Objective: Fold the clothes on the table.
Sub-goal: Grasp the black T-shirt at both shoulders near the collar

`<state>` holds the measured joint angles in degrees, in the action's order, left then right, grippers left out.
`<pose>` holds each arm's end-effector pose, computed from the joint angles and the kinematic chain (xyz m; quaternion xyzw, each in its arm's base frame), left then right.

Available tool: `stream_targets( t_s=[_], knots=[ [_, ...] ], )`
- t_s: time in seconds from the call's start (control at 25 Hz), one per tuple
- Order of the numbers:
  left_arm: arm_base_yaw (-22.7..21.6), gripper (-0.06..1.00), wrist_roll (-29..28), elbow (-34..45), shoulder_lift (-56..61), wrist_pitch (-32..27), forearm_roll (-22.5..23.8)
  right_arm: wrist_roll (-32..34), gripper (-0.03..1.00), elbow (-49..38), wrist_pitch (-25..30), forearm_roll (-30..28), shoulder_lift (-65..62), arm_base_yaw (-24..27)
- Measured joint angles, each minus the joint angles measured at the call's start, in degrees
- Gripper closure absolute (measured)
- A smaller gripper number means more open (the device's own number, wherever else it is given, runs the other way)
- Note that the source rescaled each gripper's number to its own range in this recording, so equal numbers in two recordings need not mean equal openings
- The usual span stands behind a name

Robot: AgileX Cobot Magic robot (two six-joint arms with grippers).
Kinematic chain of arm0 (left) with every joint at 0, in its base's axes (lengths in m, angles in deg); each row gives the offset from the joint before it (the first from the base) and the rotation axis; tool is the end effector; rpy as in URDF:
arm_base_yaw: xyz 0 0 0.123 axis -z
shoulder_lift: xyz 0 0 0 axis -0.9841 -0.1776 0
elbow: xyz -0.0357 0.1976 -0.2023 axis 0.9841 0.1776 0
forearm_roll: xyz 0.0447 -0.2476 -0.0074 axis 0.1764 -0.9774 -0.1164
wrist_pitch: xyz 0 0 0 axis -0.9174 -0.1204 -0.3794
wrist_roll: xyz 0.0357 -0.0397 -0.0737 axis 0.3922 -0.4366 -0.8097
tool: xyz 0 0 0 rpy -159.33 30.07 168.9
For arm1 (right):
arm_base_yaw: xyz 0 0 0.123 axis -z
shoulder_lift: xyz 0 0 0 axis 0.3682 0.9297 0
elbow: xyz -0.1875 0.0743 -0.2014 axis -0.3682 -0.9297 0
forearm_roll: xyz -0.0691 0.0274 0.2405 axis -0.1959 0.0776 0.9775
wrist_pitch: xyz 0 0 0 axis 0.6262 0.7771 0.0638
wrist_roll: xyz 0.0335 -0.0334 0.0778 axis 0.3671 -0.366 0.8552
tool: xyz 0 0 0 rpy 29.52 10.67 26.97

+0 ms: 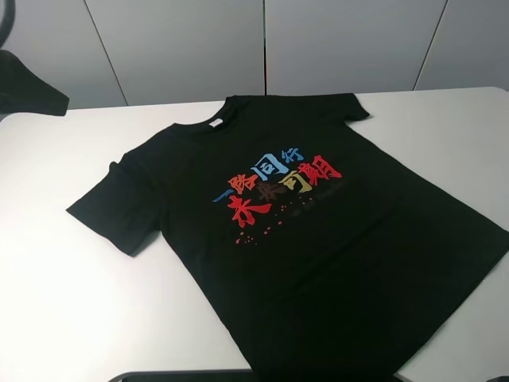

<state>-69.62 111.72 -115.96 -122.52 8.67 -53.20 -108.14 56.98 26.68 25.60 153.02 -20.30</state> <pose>0.2267 -0.0741 0.2963 0.2773 0.8947 -0.1561 0.3134 0.3764 0.0033 0.3621 -0.3619 0.9004 -0.0299 0.2395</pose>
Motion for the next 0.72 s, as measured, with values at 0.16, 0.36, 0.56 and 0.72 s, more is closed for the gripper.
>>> stream_targets(
  t_s=[0.16,0.36,0.56,0.72],
  knots=[
    [5.74,0.05,2.58,-3.13,-7.18,-0.24,0.66,0.52,0.12,0.0,0.54,0.0,5.4,-6.01],
    [15.63,0.05,-3.41,-7.43,-16.26,-0.24,7.95,-0.17,0.09,0.0,0.66,-1.1,9.31,-12.93],
    [24.05,0.05,-11.59,-12.09,-24.14,-2.75,17.66,-1.65,0.08,-2.36,0.77,-1.62,11.35,-15.6],
    [28.66,0.05,-15.23,-13.52,-28.46,-3.13,18.58,-0.53,0.08,-6.0,0.77,-2.65,12.48,-15.84]
  ],
)
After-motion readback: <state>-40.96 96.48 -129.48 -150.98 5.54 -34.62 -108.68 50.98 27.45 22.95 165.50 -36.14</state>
